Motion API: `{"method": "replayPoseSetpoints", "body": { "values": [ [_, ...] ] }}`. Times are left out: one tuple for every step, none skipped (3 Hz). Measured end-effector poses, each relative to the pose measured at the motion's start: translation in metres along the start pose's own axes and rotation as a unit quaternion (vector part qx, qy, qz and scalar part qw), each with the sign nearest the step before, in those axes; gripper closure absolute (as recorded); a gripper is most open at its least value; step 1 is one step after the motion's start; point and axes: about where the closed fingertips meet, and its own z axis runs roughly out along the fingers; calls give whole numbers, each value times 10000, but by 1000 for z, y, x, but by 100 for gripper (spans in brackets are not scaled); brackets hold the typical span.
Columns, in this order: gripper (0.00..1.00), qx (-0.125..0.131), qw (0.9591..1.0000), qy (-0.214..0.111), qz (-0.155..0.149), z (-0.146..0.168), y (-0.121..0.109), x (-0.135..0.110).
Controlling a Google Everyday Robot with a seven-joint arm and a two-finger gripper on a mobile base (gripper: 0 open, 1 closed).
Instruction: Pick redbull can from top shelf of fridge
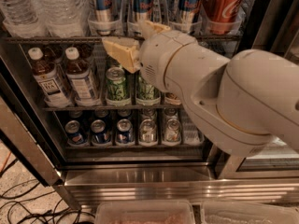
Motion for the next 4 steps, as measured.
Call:
{"method": "replayPoseSetpoints", "body": {
  "values": [
    [32, -219, 9997, -98, 49, 10, 0, -5],
    [31, -514, 9980, -309, 181, 22, 0, -12],
    [29, -811, 9947, -532, 325, 34, -1, -18],
    [30, -1027, 9920, -634, 368, 44, -1, -21]
  ]
}}
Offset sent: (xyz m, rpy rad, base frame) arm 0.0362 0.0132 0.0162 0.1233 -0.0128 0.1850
